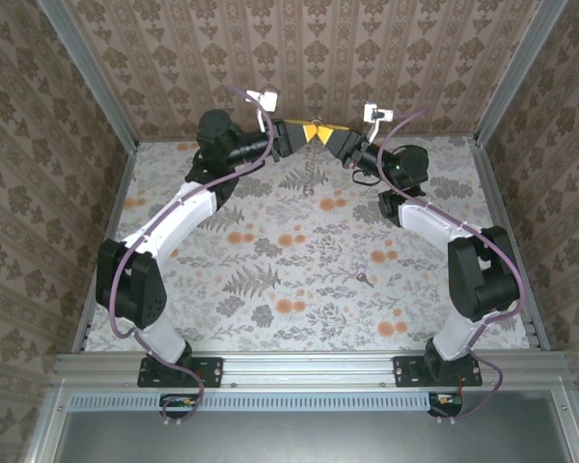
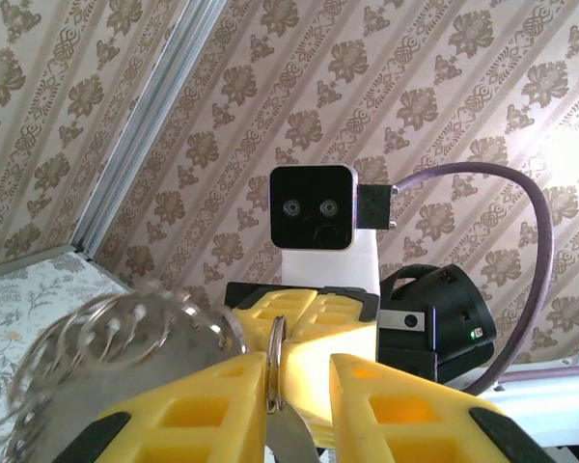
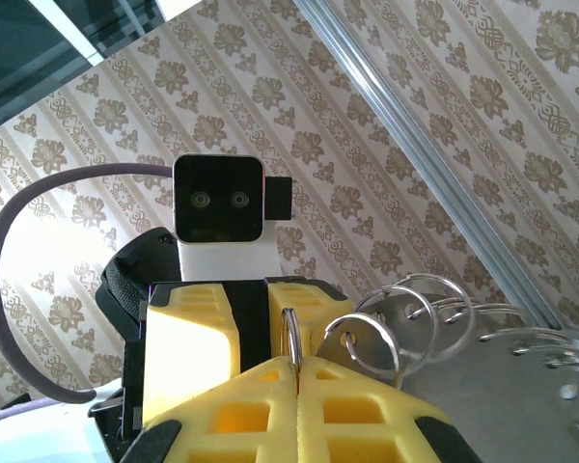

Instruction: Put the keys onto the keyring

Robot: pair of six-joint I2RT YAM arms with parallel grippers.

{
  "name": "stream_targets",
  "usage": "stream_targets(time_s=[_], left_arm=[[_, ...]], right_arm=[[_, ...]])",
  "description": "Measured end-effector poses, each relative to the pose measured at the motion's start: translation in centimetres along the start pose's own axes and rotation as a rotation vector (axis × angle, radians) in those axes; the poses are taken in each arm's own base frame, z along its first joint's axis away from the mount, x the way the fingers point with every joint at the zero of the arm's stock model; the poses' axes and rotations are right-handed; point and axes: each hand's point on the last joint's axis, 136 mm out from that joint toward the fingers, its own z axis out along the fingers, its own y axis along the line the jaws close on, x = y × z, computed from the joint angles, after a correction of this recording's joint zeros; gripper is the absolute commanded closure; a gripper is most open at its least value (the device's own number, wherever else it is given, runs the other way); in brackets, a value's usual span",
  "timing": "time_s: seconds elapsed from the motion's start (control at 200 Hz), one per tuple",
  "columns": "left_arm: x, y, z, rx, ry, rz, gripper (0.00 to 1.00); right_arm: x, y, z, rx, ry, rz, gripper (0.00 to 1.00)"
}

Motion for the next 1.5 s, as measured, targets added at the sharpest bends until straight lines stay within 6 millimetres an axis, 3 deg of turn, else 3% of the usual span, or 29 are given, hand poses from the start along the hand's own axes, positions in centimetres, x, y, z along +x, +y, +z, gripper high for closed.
stream_targets(time_s=[0.415,0.565,0.725,1.075,1.145,1.245,1.5], left_arm=[[0.0,-0.6,0.3,0.012,-0.004,0.016,0.85],[-0.2,-0.7,0.3,0.014,-0.010,0.023,0.78],[-0.1,-0.9,0.4,0.017,-0.011,0.027,0.78],[-0.4,-1.1,0.4,0.023,-0.023,0.043,1.00],[-0.4,-1.1,0.5,0.024,-0.023,0.044,1.00],[-0.3,-1.2,0.5,0.026,-0.018,0.047,1.00],[1.2,-1.1,0.3,0.045,0.067,0.106,1.00]], right_arm=[[-0.4,1.1,-0.3,-0.007,-0.005,-0.015,1.00],[-0.5,1.2,-0.3,-0.008,-0.005,-0.018,1.00],[-0.4,1.1,-0.3,-0.006,-0.004,-0.015,1.00],[-0.5,1.5,-0.4,-0.011,-0.004,-0.020,1.00],[-0.6,1.5,-0.5,-0.008,-0.005,-0.021,0.82],[-0.9,1.1,-0.9,0.009,-0.003,-0.008,0.70],[-4.8,-1.7,-5.6,0.152,-0.069,0.039,0.61]])
